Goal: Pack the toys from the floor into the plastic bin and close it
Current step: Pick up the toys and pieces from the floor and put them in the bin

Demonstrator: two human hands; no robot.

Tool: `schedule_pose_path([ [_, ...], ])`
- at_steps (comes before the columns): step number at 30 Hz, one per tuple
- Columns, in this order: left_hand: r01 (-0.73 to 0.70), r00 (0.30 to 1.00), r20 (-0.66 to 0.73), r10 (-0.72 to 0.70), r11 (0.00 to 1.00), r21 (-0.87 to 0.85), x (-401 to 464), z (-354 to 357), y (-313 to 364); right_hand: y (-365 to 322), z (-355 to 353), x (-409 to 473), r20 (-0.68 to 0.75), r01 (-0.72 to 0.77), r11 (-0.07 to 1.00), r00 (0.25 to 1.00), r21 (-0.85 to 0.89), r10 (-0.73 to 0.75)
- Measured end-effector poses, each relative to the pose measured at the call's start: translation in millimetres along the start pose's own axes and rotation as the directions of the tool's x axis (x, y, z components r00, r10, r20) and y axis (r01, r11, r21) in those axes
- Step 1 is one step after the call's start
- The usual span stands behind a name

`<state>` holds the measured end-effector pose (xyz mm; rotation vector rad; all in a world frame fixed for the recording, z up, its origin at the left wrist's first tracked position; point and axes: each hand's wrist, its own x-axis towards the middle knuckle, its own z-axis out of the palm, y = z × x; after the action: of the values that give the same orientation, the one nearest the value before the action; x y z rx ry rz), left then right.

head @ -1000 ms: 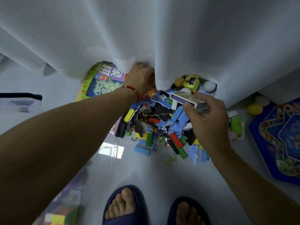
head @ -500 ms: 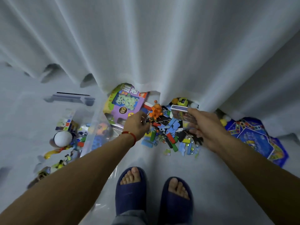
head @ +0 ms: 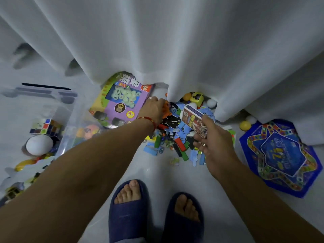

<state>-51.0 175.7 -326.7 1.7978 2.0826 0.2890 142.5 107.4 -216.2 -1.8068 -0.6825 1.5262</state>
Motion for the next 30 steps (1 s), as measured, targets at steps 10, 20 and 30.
schedule_pose_path([
  [10, 0.277, 0.878, -0.167, -0.449, 0.761, -0.587, -98, -75, 34, -12, 7, -34, 0.094, -0.056, 0.998, 0.994, -0.032, 0.059],
  [20, 0.184, 0.651, -0.209, -0.729, 0.42, -0.889, -297, -226, -69, -99, 121, -196, 0.75, 0.317, 0.856, 0.651, -0.409, 0.117],
  [30, 0.162, 0.771, 0.099, -0.629, 0.043, -0.986, -330, -272, -86, -119, 134, -239, 0.717, 0.527, 0.695, 0.697, -0.489, -0.024],
])
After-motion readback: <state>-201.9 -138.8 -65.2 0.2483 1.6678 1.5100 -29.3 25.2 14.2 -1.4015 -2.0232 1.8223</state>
